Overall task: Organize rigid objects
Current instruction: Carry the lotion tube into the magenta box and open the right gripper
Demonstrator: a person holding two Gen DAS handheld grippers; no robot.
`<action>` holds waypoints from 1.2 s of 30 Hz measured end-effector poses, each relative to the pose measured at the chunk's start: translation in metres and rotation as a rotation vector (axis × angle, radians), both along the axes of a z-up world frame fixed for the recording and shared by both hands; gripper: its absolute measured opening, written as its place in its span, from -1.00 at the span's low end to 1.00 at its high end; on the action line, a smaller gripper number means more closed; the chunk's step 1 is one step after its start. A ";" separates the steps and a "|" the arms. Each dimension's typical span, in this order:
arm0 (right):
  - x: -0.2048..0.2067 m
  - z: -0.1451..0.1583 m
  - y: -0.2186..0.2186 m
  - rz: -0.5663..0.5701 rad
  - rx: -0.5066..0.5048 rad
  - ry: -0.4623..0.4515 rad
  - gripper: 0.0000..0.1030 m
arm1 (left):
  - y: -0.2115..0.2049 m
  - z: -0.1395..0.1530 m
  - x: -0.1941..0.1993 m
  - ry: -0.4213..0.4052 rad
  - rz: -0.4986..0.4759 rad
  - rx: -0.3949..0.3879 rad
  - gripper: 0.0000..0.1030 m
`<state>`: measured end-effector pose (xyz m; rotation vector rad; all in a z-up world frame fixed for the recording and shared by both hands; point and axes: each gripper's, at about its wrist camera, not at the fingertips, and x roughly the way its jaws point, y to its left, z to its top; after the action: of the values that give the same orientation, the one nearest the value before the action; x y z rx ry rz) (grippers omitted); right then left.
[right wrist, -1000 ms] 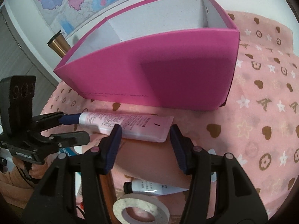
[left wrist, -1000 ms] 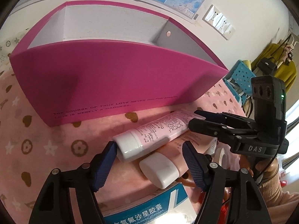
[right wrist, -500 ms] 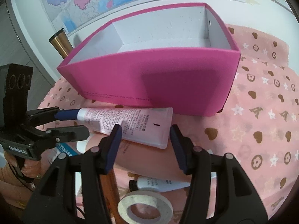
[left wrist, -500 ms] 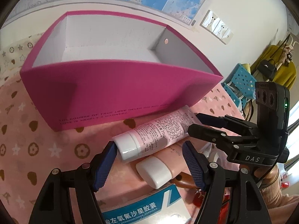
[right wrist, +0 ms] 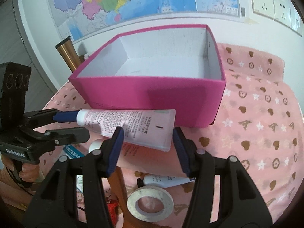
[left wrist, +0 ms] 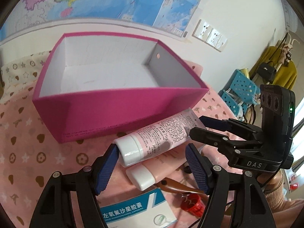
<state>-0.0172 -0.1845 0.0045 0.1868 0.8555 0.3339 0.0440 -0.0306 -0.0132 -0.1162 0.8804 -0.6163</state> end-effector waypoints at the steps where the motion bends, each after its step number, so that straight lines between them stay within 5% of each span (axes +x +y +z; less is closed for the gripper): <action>1: -0.001 0.003 -0.001 -0.001 -0.003 -0.006 0.09 | 0.000 0.003 -0.002 -0.006 -0.001 -0.004 0.42; 19: 0.005 0.055 -0.014 -0.009 -0.026 -0.141 0.10 | -0.008 0.059 0.014 -0.155 0.000 -0.037 0.42; 36: 0.053 0.053 -0.031 -0.045 -0.043 -0.129 0.10 | -0.025 0.050 0.071 -0.131 0.033 -0.027 0.42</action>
<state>0.0360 -0.2153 0.0578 0.1424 0.7291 0.2816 0.1155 -0.0555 0.0370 -0.1134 0.7425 -0.5987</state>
